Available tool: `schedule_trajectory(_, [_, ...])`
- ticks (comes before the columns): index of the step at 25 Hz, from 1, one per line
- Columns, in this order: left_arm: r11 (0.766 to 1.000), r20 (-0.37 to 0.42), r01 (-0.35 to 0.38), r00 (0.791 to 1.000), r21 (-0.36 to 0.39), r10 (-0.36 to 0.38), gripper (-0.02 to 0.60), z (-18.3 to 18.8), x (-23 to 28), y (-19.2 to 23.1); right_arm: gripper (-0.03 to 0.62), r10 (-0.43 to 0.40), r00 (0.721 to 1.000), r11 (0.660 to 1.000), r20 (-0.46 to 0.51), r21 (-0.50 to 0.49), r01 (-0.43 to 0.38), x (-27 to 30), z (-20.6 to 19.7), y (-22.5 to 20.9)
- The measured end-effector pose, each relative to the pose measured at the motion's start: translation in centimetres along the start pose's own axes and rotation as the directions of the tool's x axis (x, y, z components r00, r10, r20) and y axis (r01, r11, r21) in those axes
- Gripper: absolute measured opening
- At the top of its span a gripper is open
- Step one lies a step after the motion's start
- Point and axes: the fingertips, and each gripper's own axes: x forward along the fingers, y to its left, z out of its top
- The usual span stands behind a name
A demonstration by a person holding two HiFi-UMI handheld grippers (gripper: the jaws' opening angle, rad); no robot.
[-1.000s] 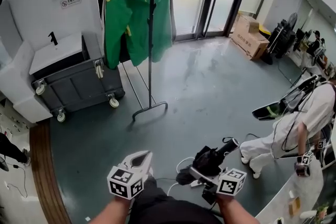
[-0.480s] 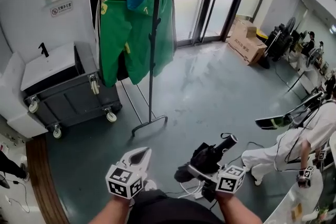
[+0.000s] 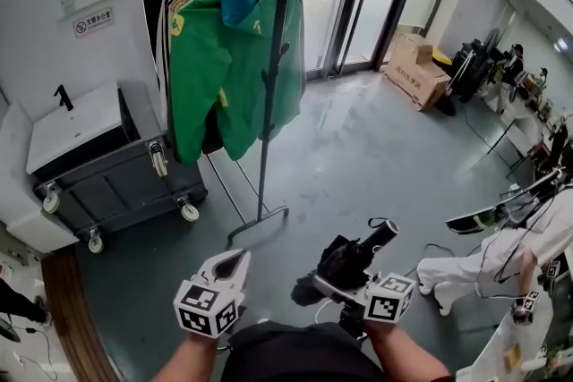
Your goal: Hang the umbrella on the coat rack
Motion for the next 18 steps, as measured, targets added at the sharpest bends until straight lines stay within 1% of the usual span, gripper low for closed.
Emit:
schedule_trajectory(3, [1.000, 0.010, -0.001, 1.000, -0.009, 0.002, 0.015, 0.3, 0.1, 1.1, 0.250, -0.010, 0.999, 1.000, -0.030, -0.014, 0.009, 1.3, 0.0, -0.5])
schedule_trajectory(6, [1.000, -0.010, -0.001, 1.000, -0.017, 0.001, 0.015, -0.2, 0.0, 2.0, 0.250, -0.018, 0.999, 1.000, -0.047, -0.015, 0.017, 2.1, 0.3, -0.9])
schedule_trajectory(12, [0.999, -0.008, -0.022, 1.000, -0.032, 0.022, 0.015, 0.0, 0.2, 3.8, 0.250, -0.009, 0.999, 1.000, -0.050, -0.006, 0.008, 3.7, 1.3, -1.6])
schedule_trajectory(18, [0.999, -0.014, -0.029, 0.999, -0.034, 0.028, 0.015, 0.1, 2.1, 4.5, 0.250, 0.014, 0.997, 1.000, -0.077, -0.009, -0.015, 4.9, 1.8, -2.9])
